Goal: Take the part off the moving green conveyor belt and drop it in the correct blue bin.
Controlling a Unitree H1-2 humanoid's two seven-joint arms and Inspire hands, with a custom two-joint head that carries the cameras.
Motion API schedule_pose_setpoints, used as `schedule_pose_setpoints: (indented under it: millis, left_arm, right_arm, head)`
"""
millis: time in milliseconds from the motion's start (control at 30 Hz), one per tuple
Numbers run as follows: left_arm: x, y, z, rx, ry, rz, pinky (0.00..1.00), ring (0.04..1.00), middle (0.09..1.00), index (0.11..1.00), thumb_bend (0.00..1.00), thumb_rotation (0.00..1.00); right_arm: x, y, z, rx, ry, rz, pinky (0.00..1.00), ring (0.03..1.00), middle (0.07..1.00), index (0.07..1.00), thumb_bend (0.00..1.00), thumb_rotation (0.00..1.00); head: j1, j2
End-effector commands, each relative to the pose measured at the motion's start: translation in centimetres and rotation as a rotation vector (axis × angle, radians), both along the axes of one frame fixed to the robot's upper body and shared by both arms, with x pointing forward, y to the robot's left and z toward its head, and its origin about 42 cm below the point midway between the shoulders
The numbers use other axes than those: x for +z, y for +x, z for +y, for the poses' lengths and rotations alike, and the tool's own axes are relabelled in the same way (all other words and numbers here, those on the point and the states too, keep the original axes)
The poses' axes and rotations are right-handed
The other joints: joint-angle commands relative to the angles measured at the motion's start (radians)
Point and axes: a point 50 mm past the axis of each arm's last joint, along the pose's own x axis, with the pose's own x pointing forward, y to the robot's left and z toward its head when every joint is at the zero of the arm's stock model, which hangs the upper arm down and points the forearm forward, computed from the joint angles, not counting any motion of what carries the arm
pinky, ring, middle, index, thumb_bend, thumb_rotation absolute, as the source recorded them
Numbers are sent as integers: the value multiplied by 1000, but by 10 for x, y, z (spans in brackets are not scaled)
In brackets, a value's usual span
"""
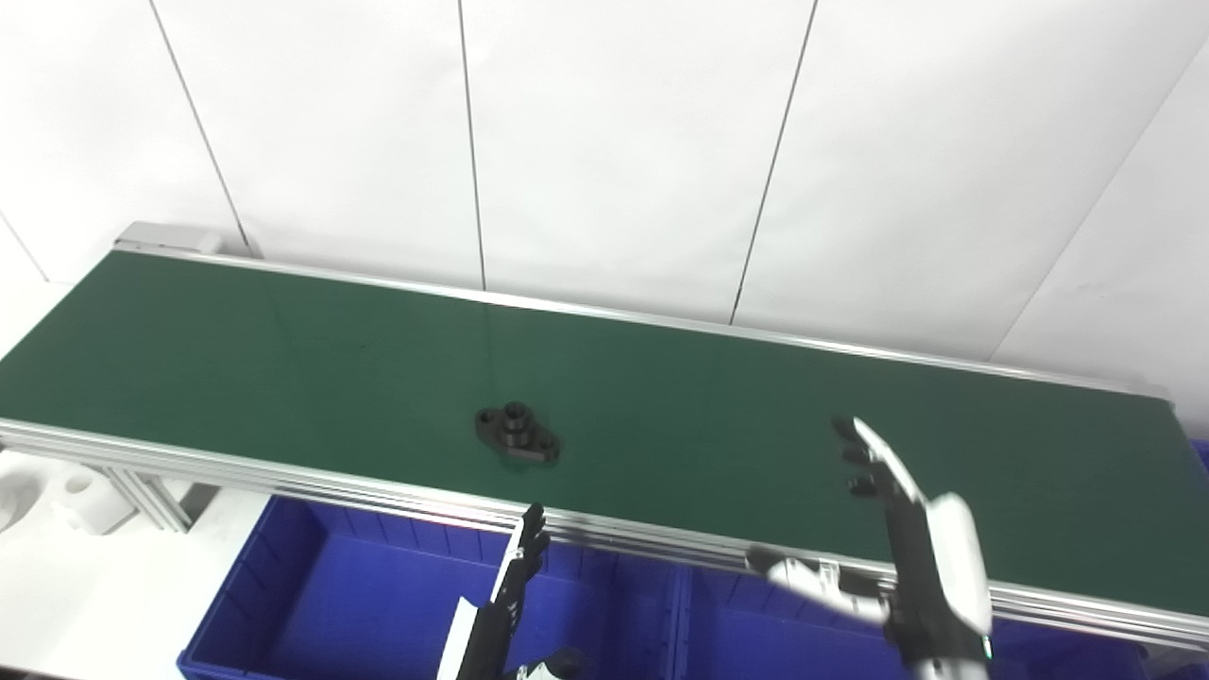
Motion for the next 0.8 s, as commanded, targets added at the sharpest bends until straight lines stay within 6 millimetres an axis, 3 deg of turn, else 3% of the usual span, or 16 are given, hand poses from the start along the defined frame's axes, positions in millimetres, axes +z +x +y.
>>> schedule_pose_setpoints:
  millis: [0,133,300,433,767]
  left_arm:
    - [8,4,0,-1,-4,-65,975,972,999,1000,903,880]
    - [8,5,0,-2,-3,-66,984,975,1000,1000,905,885]
    - [9,8,-2,-7,10,-73,963,971,1000,1000,891,899]
    - [11,10,-5,-11,5,-78,967,976,1000,1000,894,906]
    - [14,10,-10,-13,8,-85,954,972,1000,1000,869,906]
  right_arm:
    - [16,15,13,0,-22,-37,628,761,831,841,932,385]
    - [27,42,35,2,-98,-48,622,744,820,822,939,392]
    - [31,71,62,25,-167,-62,621,735,813,811,979,502]
    - [32,92,81,42,-249,-72,590,697,780,803,1000,504]
    - [32,121,125,82,-399,-92,590,657,733,798,1000,529]
  head:
    - [-8,2]
    - [-15,4]
    - [-26,8]
    - [-29,15]
    - [-9,29]
